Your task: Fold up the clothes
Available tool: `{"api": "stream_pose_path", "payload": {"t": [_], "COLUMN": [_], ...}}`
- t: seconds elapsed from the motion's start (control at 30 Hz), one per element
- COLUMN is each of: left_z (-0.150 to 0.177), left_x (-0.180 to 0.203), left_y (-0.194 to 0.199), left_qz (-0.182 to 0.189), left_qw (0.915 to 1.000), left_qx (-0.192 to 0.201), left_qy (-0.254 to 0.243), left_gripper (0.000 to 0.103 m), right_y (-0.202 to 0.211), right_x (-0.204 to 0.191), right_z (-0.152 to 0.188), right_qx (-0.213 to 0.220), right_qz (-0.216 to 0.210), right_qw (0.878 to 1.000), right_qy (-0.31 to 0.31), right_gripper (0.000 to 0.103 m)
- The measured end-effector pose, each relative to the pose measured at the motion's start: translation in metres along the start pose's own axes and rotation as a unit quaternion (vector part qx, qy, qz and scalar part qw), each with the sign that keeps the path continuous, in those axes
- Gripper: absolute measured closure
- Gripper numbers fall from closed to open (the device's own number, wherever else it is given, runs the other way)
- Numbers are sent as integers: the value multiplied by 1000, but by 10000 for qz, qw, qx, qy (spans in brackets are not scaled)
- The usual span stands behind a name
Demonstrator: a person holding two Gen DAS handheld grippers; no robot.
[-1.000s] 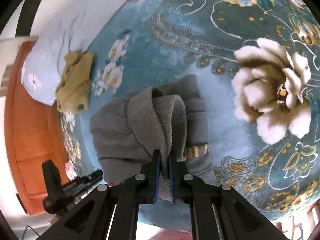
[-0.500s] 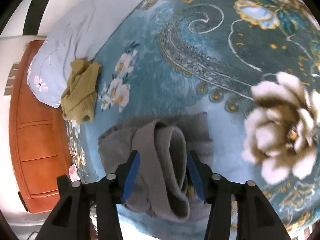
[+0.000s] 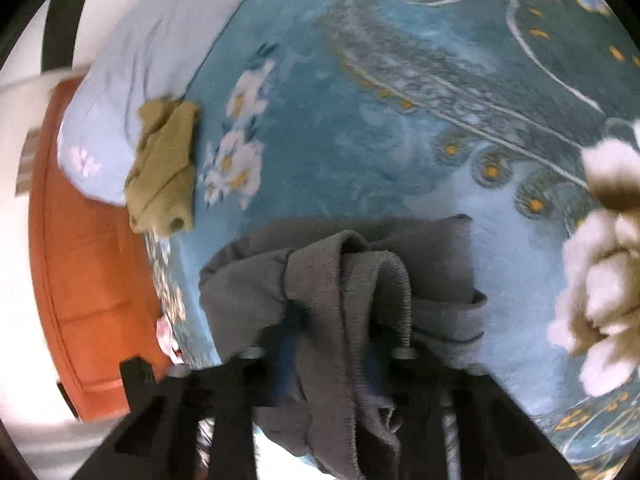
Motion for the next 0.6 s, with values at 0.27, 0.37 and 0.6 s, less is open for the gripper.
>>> {"api": "stream_pose_path", "payload": {"t": [0.27, 0.37, 0.6], "left_z": [-2, -2, -7], "left_x": [1, 4, -7], "left_y": [0, -5, -3], "left_qz": [376, 279, 295], "left_qw": [9993, 9996, 9995], "left_qx": [-13, -21, 23], "left_qy": [22, -42, 76], "left_gripper": [61, 61, 61], "right_y": [14, 14, -2], "right_x": [11, 38, 64], "right_z": [18, 34, 48], "right_qx": [228, 144, -97], "right_qz": [-8, 482, 1205], "right_qw": [9993, 9968, 9901], "right_qy": [-304, -618, -716], "right_gripper": [94, 94, 91]}}
Point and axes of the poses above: each gripper's, at about its wrist camera, not at the fingertips, and y roughly against the way its jaws point, x to its right, z to its underside, the point moved 2 cm from there along -y, roughly the way its jaws point, and after that the axes turned 9 degrees about y, right-handed, at the moved point
